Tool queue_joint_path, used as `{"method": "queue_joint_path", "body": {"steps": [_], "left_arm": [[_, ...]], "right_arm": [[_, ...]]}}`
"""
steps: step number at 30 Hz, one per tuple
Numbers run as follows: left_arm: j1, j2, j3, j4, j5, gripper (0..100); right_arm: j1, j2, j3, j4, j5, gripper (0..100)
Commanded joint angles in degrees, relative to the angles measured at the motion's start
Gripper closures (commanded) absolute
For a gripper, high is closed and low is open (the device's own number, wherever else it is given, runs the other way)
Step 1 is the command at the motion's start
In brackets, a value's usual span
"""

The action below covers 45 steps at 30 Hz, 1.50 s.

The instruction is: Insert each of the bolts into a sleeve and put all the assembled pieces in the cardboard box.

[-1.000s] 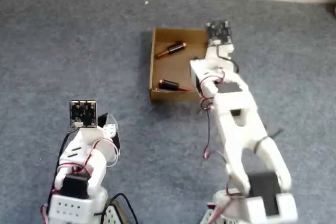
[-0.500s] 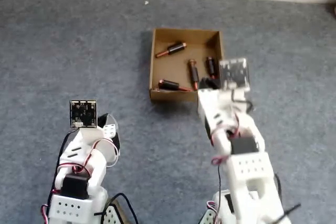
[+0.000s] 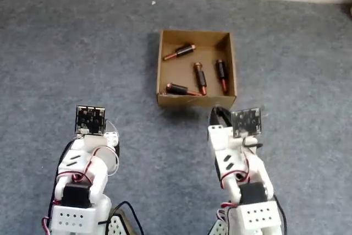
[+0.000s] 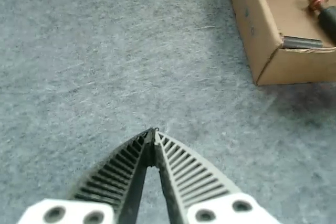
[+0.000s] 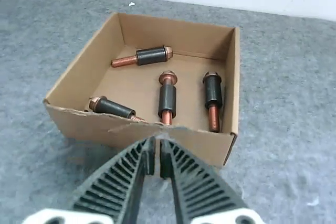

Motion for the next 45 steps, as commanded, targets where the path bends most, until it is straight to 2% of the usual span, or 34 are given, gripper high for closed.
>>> {"method": "queue_joint_path", "body": {"steps": [1,5,11,18,21,45], "left_arm": [[-1.27,0.04,1.19,0.53,-1.41,99],[-1.27,0.04,1.19,5.27,-1.49,99],[-1.27,0.04,1.19,12.04,-1.49,99],[-1.27,-0.4,1.19,21.71,-1.49,99],[-1.27,-0.4,1.19,22.86,-1.49,99],[-1.27,-0.48,1.19,22.86,-1.49,99]], "right_arm": [[0.31,-11.12,6.46,0.4,-0.35,99.3],[0.31,-16.31,9.27,10.51,-0.62,99.3],[0.57,-14.99,9.27,22.02,-0.35,99.3],[0.66,-14.99,9.27,42.24,-0.35,99.3],[0.66,-14.99,9.27,49.54,-0.26,99.3],[0.66,-14.99,9.27,49.98,-0.26,99.3]]}}
